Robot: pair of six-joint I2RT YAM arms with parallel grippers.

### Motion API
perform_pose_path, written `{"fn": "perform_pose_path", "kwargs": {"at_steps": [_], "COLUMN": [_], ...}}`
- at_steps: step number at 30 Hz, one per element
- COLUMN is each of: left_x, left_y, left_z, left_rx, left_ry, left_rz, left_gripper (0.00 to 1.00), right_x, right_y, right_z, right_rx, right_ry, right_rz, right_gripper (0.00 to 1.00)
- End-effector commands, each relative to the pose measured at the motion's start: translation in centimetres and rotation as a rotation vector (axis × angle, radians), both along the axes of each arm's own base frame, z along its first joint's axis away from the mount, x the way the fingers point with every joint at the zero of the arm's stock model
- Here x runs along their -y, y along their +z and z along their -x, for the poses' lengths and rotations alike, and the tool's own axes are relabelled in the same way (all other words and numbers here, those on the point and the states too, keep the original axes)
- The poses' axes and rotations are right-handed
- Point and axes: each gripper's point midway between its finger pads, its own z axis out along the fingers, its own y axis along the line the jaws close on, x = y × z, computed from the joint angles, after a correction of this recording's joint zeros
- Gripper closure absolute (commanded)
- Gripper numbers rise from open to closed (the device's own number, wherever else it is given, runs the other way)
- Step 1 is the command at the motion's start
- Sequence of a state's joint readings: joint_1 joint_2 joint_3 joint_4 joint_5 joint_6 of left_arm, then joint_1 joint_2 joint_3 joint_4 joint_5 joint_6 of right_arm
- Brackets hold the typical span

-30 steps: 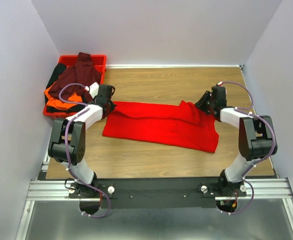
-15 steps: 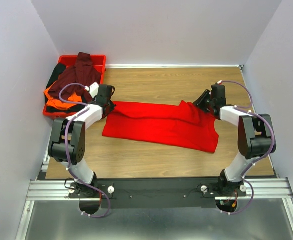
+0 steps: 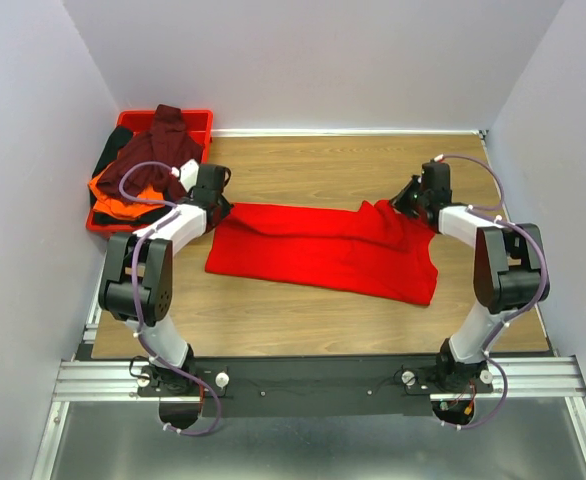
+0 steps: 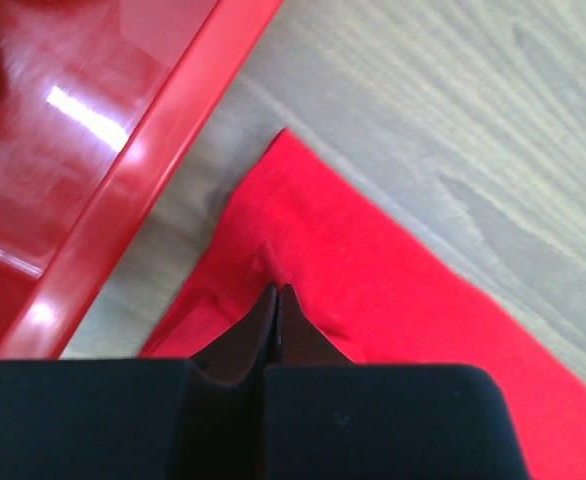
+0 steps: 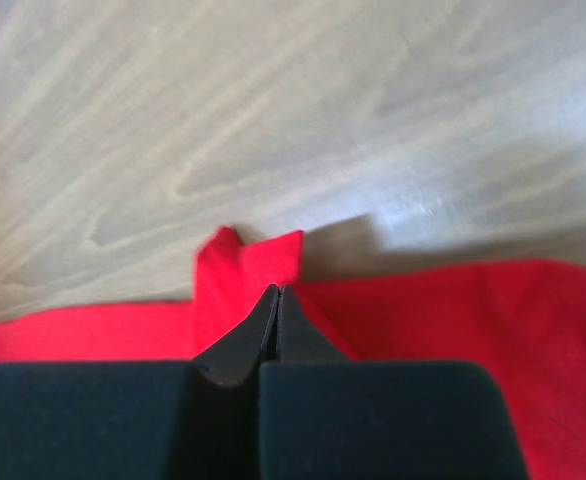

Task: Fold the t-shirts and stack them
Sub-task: Fold the tshirt

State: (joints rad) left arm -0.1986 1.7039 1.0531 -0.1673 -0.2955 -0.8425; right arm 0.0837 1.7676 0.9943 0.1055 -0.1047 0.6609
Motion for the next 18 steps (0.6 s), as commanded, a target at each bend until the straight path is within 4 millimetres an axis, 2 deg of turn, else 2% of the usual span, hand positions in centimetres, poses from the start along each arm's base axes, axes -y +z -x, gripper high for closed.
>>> {"fn": "perform_pose_path", "kwargs": {"at_steps": [1,5,7,8,9,10,12,13,16,17,18], "left_x": [0.3,0.2,0.1,0.1,0.1,0.1,0.0,-0.2,-0.4,-0.6,-0.7], "left_y": [1.2,1.9,3.0,2.6,3.4,3.1,4.2,4.6,4.6,5.5,5.7], "left_z": [-1.7,-2.8,-4.0,-3.9,-4.6,-4.9,-6.0,-6.7,-7.8,-8.5,-8.8], "left_rx": [0.026,0.034,0.058,0.045,0.061,0.053,0.073,0.08,0.077,0.094,0.095], "left_ry": [-0.001,0.003,0.011,0.008,0.014,0.011,0.02,0.024,0.027,0.024,0.025], "left_rz": [0.0,-0.014,-0.028,-0.033,-0.037,-0.046,-0.055,-0.057,-0.068,-0.071,-0.073], "left_gripper": [1.0,1.0,1.0,1.0,1.0,1.0,1.0,1.0,1.0,1.0,1.0], "right_x": [0.2,0.7,1.1,1.1,1.1,1.0,1.2,1.2,1.4,1.7,1.9], "right_y": [2.2,4.4,5.8,6.5,6.4,7.7,7.9,9.1,10.0,11.1,11.4], "right_z": [-1.9,-3.6,-4.9,-5.5,-5.9,-6.8,-7.7,-8.6,-9.8,-10.4,-10.7], "right_rx": [0.05,0.099,0.133,0.15,0.151,0.184,0.194,0.223,0.247,0.273,0.281], "right_ry": [0.001,-0.011,-0.019,-0.019,-0.019,-0.014,-0.011,-0.011,-0.013,-0.018,-0.02], "right_rz": [0.028,0.061,0.079,0.081,0.087,0.089,0.091,0.092,0.094,0.093,0.092], "right_gripper": [1.0,1.0,0.99,1.0,1.0,1.0,1.0,1.0,1.0,1.0,1.0]}}
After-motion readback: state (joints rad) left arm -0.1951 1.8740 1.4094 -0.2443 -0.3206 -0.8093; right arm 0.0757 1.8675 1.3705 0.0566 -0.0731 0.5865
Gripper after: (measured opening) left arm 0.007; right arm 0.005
